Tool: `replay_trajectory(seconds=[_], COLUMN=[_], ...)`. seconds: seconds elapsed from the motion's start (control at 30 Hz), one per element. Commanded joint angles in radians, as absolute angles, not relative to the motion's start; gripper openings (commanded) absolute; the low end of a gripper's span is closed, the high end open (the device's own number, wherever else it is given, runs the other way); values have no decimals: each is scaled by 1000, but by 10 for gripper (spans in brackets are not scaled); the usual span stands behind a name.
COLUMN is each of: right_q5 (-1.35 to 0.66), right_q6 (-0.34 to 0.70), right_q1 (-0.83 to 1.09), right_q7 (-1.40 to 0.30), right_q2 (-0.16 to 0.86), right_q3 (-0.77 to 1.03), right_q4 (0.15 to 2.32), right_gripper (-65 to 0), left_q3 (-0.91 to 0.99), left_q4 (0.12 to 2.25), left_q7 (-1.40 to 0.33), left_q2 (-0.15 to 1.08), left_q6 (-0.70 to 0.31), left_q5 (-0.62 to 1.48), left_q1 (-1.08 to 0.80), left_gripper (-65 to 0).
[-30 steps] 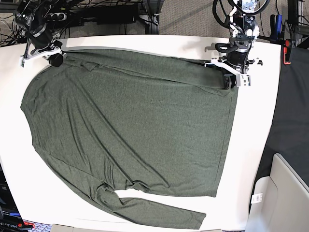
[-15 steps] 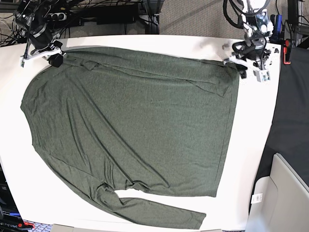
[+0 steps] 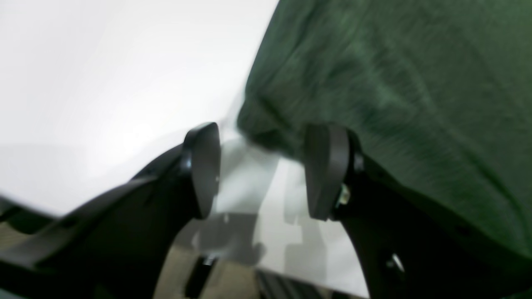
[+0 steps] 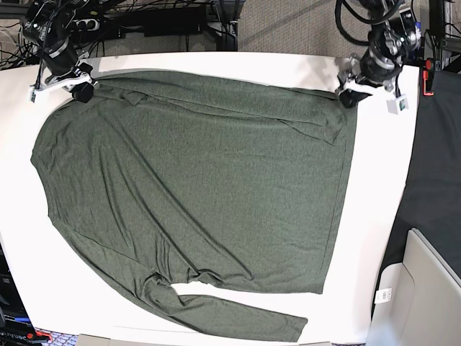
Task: Fold the T-shirt properly
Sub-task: 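Lift the shoulder edge with both grippers and drag it to straighten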
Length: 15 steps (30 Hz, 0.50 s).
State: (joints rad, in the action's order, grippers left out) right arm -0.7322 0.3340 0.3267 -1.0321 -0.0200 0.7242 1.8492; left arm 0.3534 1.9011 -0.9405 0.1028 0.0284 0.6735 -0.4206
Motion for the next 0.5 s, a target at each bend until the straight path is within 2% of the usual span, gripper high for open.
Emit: replay_trajectory(seconds=[0.0, 0.47], right_q5=[-745, -745], right_q6=[340, 340], right_q1=[326, 326], right_q7=[-1015, -1015], right_q2=[-13, -13], right_q3=[728, 728], right_q4=[1863, 1863], right_gripper=[-648, -648], left_q3=[361, 334], left_q4=[1902, 1805], left_q7=[-943, -951], left_q2=[110, 90], left_q6=[30, 30], left_q5=[691, 742], left_q1=[-427, -397], left_gripper=[-329, -330])
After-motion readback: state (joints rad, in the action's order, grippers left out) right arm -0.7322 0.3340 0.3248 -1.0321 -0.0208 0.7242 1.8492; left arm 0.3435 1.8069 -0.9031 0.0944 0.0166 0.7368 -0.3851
